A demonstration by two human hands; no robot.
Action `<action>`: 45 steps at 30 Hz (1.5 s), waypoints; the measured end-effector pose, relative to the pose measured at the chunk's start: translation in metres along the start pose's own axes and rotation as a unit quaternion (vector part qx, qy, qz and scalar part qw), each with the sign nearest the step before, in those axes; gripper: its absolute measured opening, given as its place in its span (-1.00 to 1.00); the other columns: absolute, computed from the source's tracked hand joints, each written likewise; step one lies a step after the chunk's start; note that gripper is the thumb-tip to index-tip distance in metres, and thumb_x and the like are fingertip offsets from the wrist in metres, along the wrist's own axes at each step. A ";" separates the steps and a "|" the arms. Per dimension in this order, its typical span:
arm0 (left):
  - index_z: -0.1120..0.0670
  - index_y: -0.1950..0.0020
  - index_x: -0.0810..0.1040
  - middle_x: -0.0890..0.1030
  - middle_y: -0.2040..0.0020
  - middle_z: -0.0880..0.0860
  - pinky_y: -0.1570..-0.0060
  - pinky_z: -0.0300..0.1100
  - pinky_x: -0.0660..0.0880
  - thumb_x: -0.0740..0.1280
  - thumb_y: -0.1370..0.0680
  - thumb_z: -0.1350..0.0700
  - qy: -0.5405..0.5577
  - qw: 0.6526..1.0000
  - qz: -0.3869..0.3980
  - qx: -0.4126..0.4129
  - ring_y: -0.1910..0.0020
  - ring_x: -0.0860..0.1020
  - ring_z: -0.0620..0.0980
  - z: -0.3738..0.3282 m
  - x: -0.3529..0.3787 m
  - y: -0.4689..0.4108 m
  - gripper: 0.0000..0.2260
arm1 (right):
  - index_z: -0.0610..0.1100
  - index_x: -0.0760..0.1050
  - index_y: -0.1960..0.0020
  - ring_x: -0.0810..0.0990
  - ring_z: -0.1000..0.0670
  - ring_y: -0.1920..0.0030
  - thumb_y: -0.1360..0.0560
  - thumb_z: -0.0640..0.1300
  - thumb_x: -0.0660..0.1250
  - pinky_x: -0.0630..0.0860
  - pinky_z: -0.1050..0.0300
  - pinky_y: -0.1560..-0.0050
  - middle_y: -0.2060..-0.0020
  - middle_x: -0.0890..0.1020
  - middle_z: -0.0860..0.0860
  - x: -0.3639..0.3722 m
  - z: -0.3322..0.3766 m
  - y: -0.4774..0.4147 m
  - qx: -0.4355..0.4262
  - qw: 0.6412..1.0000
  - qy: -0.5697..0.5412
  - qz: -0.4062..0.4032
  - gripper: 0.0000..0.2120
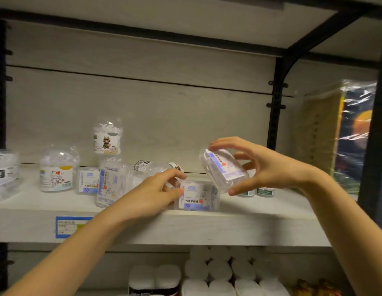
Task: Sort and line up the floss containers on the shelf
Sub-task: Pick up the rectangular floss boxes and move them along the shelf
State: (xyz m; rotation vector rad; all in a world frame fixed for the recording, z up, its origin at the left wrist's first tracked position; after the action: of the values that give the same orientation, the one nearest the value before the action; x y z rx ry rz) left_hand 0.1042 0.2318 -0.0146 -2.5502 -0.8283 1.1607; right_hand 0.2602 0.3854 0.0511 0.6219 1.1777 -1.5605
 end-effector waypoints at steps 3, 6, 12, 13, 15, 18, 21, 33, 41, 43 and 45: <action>0.03 -0.20 0.49 0.53 0.01 0.01 -0.12 -0.09 0.54 0.25 -0.56 0.14 0.075 0.997 0.005 -0.034 -0.01 0.59 0.04 -0.001 0.004 -0.007 -0.78 | 0.26 0.23 -0.34 0.30 0.40 -0.24 -0.31 -0.15 0.52 0.46 0.47 -0.03 -0.28 0.25 0.38 0.004 0.003 0.005 -0.010 1.000 0.019 -0.001 -0.24; 0.18 -0.14 0.51 0.56 0.06 0.10 0.04 -0.18 0.53 0.23 -0.57 0.17 0.112 0.991 0.020 -0.073 0.15 0.56 0.01 0.001 0.008 -0.019 -0.82 | 0.27 0.18 -0.37 0.28 0.40 -0.24 -0.32 -0.20 0.51 0.45 0.46 -0.08 -0.27 0.22 0.37 0.001 0.002 0.009 0.000 0.999 0.036 0.003 -0.19; 0.11 0.21 0.47 0.51 0.17 0.05 0.22 -0.23 0.46 0.17 -0.59 0.10 -0.015 0.993 0.054 -0.100 0.28 0.53 -0.01 0.006 0.010 -0.033 -0.78 | 0.21 0.20 -0.40 0.28 0.19 -0.33 -0.31 -0.33 0.48 0.43 0.28 -0.26 -0.33 0.24 0.28 0.007 -0.004 -0.003 0.038 0.991 0.069 0.105 -0.15; 0.08 0.23 0.46 0.52 0.15 0.06 0.19 -0.20 0.47 0.16 -0.59 0.09 -0.039 0.993 0.056 -0.098 0.27 0.53 -0.01 0.006 0.009 -0.035 -0.77 | 0.22 0.20 -0.40 0.27 0.14 -0.35 -0.31 -0.33 0.48 0.43 0.23 -0.28 -0.33 0.24 0.26 0.010 -0.005 -0.007 0.043 0.988 0.080 0.122 -0.15; 0.11 0.14 0.52 0.57 0.05 0.09 0.06 -0.12 0.48 0.17 -0.58 0.09 -0.102 0.988 0.062 -0.095 0.18 0.55 0.02 0.006 0.009 -0.037 -0.81 | 0.24 0.20 -0.39 0.27 0.09 -0.35 -0.30 -0.32 0.49 0.44 0.19 -0.26 -0.34 0.25 0.26 0.015 -0.007 -0.016 0.057 0.984 0.090 0.144 -0.14; 0.13 -0.17 0.53 0.58 -0.17 0.08 -0.15 -0.13 0.40 0.19 -0.55 0.15 -0.144 0.988 0.009 -0.050 -0.13 0.52 0.02 0.000 0.006 -0.039 -0.75 | 0.25 0.21 -0.39 0.35 0.04 -0.33 -0.26 -0.30 0.51 0.46 0.04 -0.28 -0.34 0.29 0.23 0.020 -0.008 -0.027 0.056 0.982 0.083 0.158 -0.12; 0.16 -0.18 0.55 0.59 -0.21 0.08 -0.33 -0.09 0.34 0.18 -0.47 0.19 0.091 0.996 -0.001 -0.018 -0.23 0.49 0.00 -0.011 0.001 -0.035 -0.68 | 0.24 0.21 -0.39 0.41 0.05 -0.30 -0.25 -0.32 0.52 0.47 0.05 -0.28 -0.32 0.36 0.17 0.017 -0.007 -0.030 0.050 0.985 0.043 0.160 -0.10; 0.17 -0.18 0.52 0.67 -0.03 0.06 0.14 -0.44 0.48 0.44 -0.39 0.13 0.271 0.962 -0.032 -0.001 0.09 0.63 -0.17 -0.009 0.003 -0.034 -0.62 | 0.17 0.17 -0.44 0.38 0.22 -0.32 -0.34 -0.05 0.45 0.34 0.19 -0.33 -0.41 0.29 0.22 0.005 -0.009 -0.021 0.084 0.991 -0.054 0.085 -0.23; 0.09 -0.12 0.48 0.56 -0.03 -0.02 -0.11 -0.15 0.45 0.41 -0.40 -0.13 0.044 0.992 -0.103 -0.052 -0.05 0.53 -0.03 0.006 0.018 -0.035 -0.58 | -0.07 0.38 -0.36 0.57 0.06 -0.14 -0.46 -0.01 0.37 0.51 0.13 -0.18 -0.24 0.52 0.03 0.034 -0.040 -0.029 0.127 0.991 -0.032 0.028 -0.50; 0.15 -0.10 0.48 0.56 -0.01 0.02 -0.09 -0.08 0.45 0.35 -0.45 -0.14 -0.022 0.993 -0.101 -0.055 -0.03 0.53 0.02 0.007 0.021 -0.032 -0.59 | -0.08 0.35 -0.38 0.54 0.09 -0.16 -0.47 -0.04 0.35 0.50 0.24 -0.15 -0.26 0.49 0.05 0.039 -0.043 -0.029 0.133 0.990 -0.045 0.026 -0.50; 0.17 -0.09 0.48 0.59 -0.03 0.07 -0.08 -0.03 0.46 0.31 -0.47 -0.15 -0.063 0.991 -0.098 -0.061 -0.02 0.54 0.06 0.007 0.021 -0.029 -0.58 | -0.06 0.35 -0.38 0.51 0.16 -0.15 -0.48 -0.06 0.34 0.48 0.36 -0.10 -0.27 0.48 0.07 0.042 -0.044 -0.029 0.133 0.989 -0.054 0.028 -0.51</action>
State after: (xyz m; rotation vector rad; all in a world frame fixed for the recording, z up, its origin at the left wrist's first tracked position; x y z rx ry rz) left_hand 0.0988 0.2676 -0.0201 -2.4401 -1.1856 1.2523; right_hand 0.2118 0.4068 0.0097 0.7284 0.8716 -1.6946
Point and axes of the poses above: each hand's wrist, its own y-axis away from the middle knuckle, its own x-axis out of the palm, z = x × y, the point moved 3 cm from there along -y, towards the middle knuckle
